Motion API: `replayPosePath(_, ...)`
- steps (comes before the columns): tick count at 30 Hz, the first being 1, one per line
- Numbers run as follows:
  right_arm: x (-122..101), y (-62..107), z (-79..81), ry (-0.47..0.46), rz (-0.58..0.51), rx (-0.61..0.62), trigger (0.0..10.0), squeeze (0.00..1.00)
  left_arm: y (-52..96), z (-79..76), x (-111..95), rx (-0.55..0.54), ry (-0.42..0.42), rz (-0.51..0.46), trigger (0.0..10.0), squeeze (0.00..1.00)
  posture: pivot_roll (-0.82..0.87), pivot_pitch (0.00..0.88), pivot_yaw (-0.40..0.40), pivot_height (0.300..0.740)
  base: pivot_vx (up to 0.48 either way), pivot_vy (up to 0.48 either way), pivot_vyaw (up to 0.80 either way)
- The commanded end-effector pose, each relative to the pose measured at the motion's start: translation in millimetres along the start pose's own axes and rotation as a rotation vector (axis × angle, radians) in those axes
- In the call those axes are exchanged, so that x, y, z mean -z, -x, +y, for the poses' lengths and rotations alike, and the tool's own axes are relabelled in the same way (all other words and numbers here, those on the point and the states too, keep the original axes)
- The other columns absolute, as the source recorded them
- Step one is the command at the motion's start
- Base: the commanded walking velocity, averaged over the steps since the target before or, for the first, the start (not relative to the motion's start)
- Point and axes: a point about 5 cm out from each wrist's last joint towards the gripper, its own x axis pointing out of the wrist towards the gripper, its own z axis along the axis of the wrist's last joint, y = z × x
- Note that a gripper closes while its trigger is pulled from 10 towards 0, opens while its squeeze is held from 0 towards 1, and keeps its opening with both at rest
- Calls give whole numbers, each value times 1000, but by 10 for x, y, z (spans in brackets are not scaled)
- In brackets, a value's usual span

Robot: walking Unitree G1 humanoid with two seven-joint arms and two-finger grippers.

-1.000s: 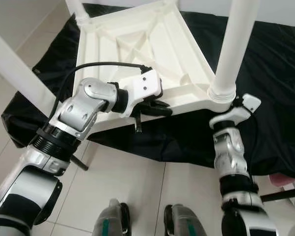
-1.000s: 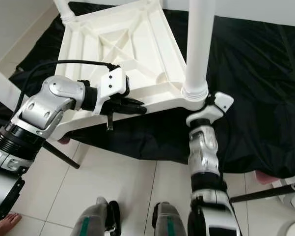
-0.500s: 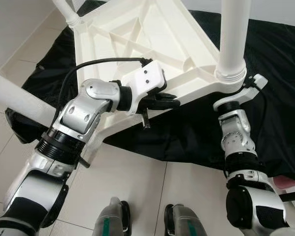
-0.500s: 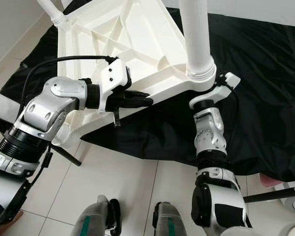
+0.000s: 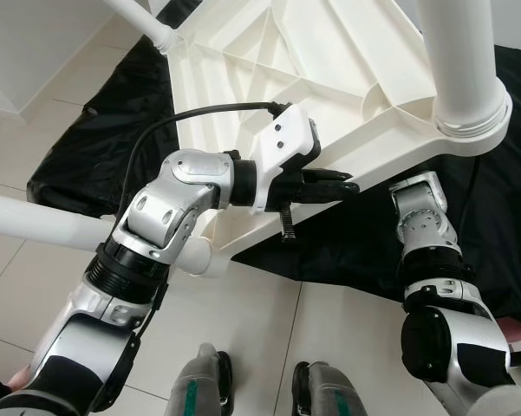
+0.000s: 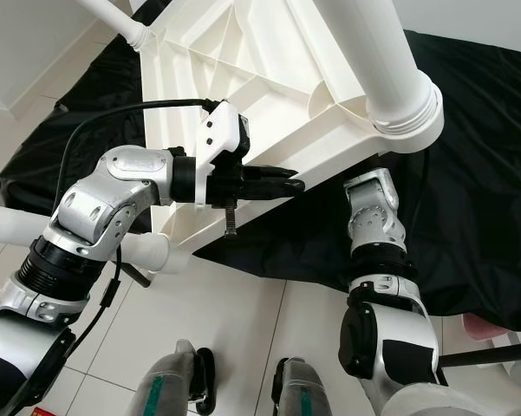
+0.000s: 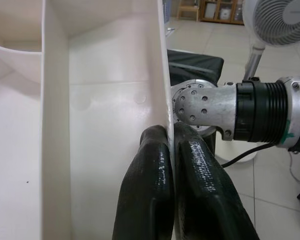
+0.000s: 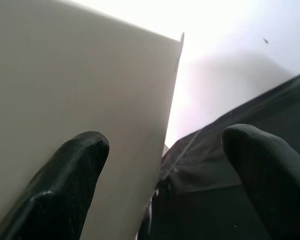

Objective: Building children table

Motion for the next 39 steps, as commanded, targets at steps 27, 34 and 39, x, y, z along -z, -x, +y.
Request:
replayPosePath(27,-512,-695,907,-163,-134,-569,10000,0,-365,-281,-834,559,-65,-249,10000,0,-27,74,25,740,0,0,0)
replayPosePath(34,-506,-717,932,-176,-123,-589,10000,0,-369,-203,-822,585,-46,-234,10000,0,-32,71,28,740,0,0,0)
replayPosePath(39,-509,-738,944,-172,-125,-595,10000,0,-406,-143,-830,599,-48,-228,10000,0,-42,74,38,740,0,0,0)
